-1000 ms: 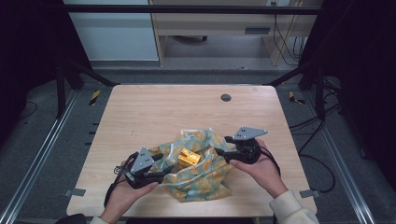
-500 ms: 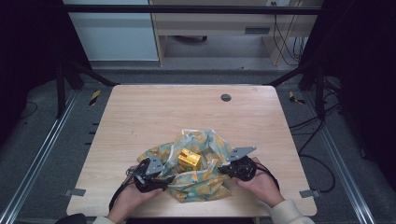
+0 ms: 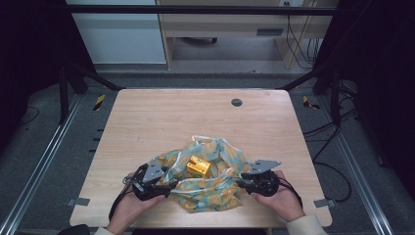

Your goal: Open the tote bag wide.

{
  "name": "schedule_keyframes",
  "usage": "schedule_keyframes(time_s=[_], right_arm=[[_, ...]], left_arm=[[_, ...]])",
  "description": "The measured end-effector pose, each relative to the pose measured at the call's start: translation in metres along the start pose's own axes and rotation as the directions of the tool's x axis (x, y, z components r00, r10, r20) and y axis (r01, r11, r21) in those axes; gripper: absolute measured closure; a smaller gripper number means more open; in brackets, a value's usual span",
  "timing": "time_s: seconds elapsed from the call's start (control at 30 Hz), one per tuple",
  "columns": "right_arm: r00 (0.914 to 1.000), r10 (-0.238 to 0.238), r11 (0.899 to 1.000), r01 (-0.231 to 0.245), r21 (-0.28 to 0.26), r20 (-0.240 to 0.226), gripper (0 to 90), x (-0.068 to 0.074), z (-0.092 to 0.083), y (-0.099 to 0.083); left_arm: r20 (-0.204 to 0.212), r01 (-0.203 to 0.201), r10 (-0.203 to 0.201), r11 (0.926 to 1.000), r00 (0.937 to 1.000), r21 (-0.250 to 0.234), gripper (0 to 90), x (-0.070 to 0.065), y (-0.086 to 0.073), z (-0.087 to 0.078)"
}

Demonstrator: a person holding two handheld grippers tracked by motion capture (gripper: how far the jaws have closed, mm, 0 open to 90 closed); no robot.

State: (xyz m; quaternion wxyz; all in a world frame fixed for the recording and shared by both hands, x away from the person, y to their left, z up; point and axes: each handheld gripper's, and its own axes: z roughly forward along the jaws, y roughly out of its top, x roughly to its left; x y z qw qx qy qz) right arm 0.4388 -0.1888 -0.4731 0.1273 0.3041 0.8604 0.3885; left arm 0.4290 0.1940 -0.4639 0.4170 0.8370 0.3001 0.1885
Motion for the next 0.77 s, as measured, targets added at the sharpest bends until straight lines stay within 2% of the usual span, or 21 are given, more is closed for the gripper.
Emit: schedule_keyframes(time_s=[0.07,0.13,0.2,0.33,0.37,0.4,0.47,0.5,0.53,0.57,0.6,0.67,0.7,0.73,0.77], right_arm=[[0.9995,0.01,0.998,-0.009,-0.055,0.03,44.4,-0.001,-0.012,0.002],[0.9979,0.028,0.994,-0.022,-0.104,0.058,35.4,-0.005,-0.023,0.003],[0.995,0.054,0.988,-0.04,-0.149,0.084,29.2,-0.01,-0.034,0.003],[0.9816,0.134,0.969,-0.101,-0.225,0.137,21.3,-0.025,-0.05,0.0],[0.9766,0.15,0.966,-0.111,-0.233,0.154,19.1,-0.028,-0.052,0.0],[0.9654,0.186,0.96,-0.139,-0.244,0.182,16.9,-0.033,-0.053,-0.002],[0.9503,0.231,0.952,-0.177,-0.248,0.208,15.9,-0.04,-0.053,-0.005],[0.9347,0.262,0.946,-0.2,-0.256,0.24,14.3,-0.044,-0.052,-0.007],[0.9247,0.28,0.943,-0.215,-0.254,0.257,11.8,-0.047,-0.051,-0.01],[0.9164,0.297,0.94,-0.233,-0.248,0.268,10.4,-0.05,-0.05,-0.012],[0.9024,0.322,0.936,-0.257,-0.242,0.286,9.5,-0.054,-0.047,-0.017],[0.8859,0.352,0.929,-0.292,-0.226,0.302,7.9,-0.06,-0.043,-0.025],[0.8785,0.365,0.926,-0.308,-0.219,0.308,7.7,-0.062,-0.042,-0.029],[0.871,0.38,0.921,-0.326,-0.213,0.312,7.8,-0.064,-0.041,-0.032],[0.8675,0.386,0.919,-0.334,-0.208,0.313,7.8,-0.065,-0.04,-0.034]], left_arm=[[-0.006,0.036,-0.037,0.9981,0.9993,-0.049,26.8,0.004,0.003,-0.008],[-0.01,0.081,-0.083,0.9918,0.9965,-0.099,23.1,0.011,0.004,-0.015],[-0.032,0.116,-0.121,0.9851,0.9921,-0.127,20.1,0.021,0.004,-0.021],[-0.082,0.181,-0.196,0.9705,0.9773,-0.16,15.2,0.043,-0.001,-0.033],[-0.103,0.201,-0.22,0.965,0.9702,-0.169,14.7,0.051,-0.003,-0.038],[-0.127,0.214,-0.237,0.9614,0.9632,-0.173,14.4,0.056,-0.006,-0.041],[-0.181,0.228,-0.258,0.9584,0.9489,-0.172,13.6,0.067,-0.011,-0.048],[-0.208,0.229,-0.261,0.9593,0.9427,-0.165,13.0,0.073,-0.014,-0.052],[-0.227,0.232,-0.264,0.9596,0.9374,-0.159,12.2,0.077,-0.017,-0.054],[-0.248,0.252,-0.284,0.9555,0.926,-0.153,11.8,0.084,-0.021,-0.057],[-0.256,0.28,-0.312,0.9474,0.9148,-0.156,11.3,0.089,-0.025,-0.059],[-0.262,0.338,-0.368,0.9285,0.8921,-0.154,10.1,0.098,-0.032,-0.061],[-0.26,0.357,-0.386,0.9218,0.8854,-0.151,9.4,0.1,-0.035,-0.061],[-0.258,0.367,-0.394,0.9185,0.8821,-0.146,8.9,0.101,-0.036,-0.06],[-0.259,0.367,-0.392,0.9197,0.8829,-0.14,8.7,0.101,-0.036,-0.059]])
